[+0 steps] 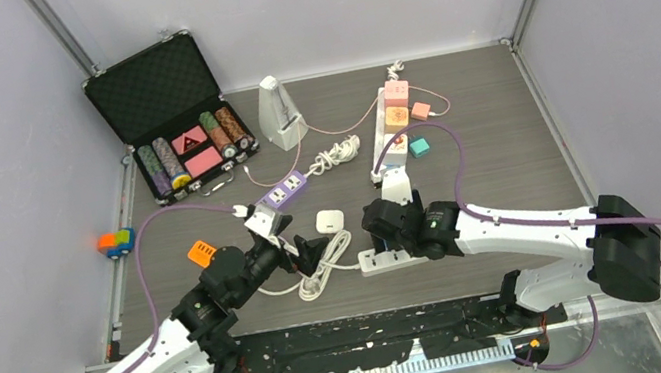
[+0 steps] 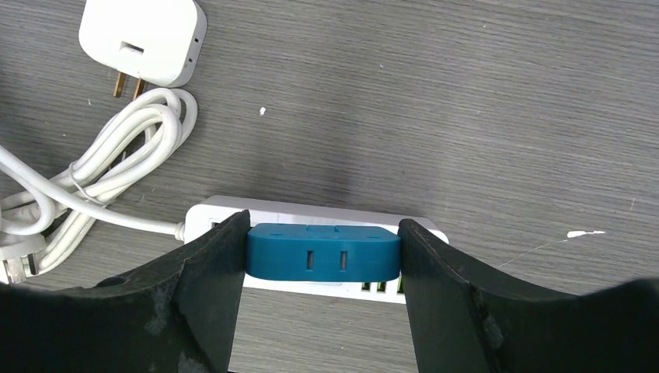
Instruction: Insert the plug
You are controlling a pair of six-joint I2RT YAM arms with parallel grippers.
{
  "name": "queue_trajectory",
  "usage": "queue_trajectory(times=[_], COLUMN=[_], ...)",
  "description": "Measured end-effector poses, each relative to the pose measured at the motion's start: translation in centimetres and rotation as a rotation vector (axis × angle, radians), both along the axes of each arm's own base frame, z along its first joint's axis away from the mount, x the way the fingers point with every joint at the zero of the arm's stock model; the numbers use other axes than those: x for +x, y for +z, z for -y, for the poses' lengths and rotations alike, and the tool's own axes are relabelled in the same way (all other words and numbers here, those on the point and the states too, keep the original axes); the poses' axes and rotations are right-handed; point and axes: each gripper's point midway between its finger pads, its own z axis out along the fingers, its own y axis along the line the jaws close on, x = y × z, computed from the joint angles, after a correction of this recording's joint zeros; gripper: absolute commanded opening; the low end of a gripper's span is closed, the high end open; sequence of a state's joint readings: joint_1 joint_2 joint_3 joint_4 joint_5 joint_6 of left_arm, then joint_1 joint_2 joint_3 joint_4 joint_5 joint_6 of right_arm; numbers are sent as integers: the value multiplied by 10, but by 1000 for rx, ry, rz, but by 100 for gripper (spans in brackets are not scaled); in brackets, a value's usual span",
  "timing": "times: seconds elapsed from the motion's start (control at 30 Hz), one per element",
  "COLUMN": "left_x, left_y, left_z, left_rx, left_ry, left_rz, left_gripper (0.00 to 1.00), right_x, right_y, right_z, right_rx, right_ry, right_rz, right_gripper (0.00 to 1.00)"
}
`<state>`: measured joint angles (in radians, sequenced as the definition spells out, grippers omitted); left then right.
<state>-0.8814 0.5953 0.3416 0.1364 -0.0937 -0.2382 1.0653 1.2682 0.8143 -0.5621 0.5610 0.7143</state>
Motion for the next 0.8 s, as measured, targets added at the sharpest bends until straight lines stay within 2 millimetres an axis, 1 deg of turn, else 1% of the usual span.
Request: queue_trajectory(times=[0.37, 0.57, 0.63, 0.8], left_x=[0, 0, 0, 0], left_y=[-3, -5, -6, -6], left_z=[0, -1, -1, -2], left_rx=[3, 7, 9, 9], left_ry=[1, 4, 4, 8], left_rz=[-5, -7, -8, -9], left_gripper=[100, 100, 100, 100], right_x=[0, 5, 2, -2], right_y=[-2, -4, -9, -8], right_z=[0, -1, -1, -2], right_rx=[-2, 9, 10, -9], right_ry=[7, -3, -4, 5], right_rz=[4, 32, 31, 61], right_gripper=[29, 29, 29, 29])
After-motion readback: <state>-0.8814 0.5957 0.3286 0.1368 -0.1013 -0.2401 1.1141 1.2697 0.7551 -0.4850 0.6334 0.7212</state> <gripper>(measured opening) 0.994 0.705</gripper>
